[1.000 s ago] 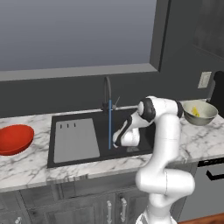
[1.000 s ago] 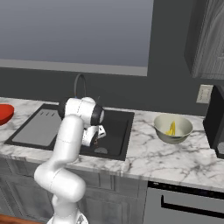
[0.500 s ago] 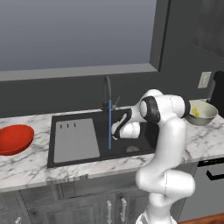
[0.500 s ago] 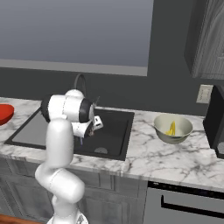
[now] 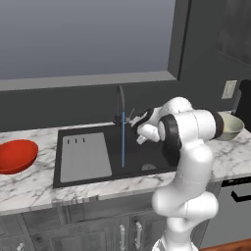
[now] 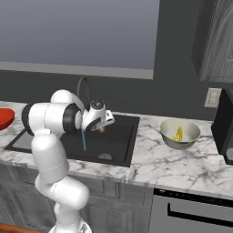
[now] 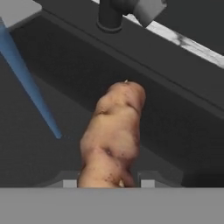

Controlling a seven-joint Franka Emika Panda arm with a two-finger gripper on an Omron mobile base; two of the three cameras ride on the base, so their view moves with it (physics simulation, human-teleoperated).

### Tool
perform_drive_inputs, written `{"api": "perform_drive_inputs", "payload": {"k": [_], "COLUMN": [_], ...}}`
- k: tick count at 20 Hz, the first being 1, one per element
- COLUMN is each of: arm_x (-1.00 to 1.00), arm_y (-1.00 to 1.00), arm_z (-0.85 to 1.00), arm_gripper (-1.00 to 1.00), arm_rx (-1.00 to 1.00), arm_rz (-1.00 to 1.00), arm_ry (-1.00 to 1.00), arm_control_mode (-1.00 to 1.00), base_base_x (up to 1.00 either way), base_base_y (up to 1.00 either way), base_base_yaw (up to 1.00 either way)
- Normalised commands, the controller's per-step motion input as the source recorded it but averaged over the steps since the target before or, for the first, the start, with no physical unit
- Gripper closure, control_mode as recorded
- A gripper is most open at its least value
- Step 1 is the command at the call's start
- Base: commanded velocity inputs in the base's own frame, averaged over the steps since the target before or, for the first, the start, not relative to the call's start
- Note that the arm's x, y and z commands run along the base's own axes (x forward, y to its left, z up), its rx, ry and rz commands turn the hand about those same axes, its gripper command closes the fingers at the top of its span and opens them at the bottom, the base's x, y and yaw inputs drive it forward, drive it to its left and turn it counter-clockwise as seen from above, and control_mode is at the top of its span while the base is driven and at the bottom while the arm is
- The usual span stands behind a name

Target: Pick the lemon wedges from the sink and place them in one bowl. Place the potato in the other bowl. Then turn off the sink faucet.

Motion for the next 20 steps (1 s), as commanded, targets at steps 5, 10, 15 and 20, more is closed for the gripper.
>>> {"api": "perform_drive_inputs", "payload": {"k": [5, 10, 15, 20], "arm_x": [-0.46, -0.69, -0.65, -0.61], "arm_y": [-0.36, -0.07, 0.0, 0.03], "arm_z": [0.81, 0.83, 0.82, 0.65], "arm_gripper": [1.0, 1.0, 1.0, 1.0], "arm_rx": [0.02, 0.0, 0.0, 0.0], "arm_rz": [0.0, 0.03, 0.04, 0.06], "arm_ry": [0.0, 0.0, 0.0, 0.07], "arm_control_mode": [-1.0, -1.0, -1.0, -1.0], "base_base_x": [0.0, 0.0, 0.0, 0.0], "base_base_y": [0.0, 0.0, 0.0, 0.0], "base_base_yaw": [0.0, 0.0, 0.0, 0.0]}}
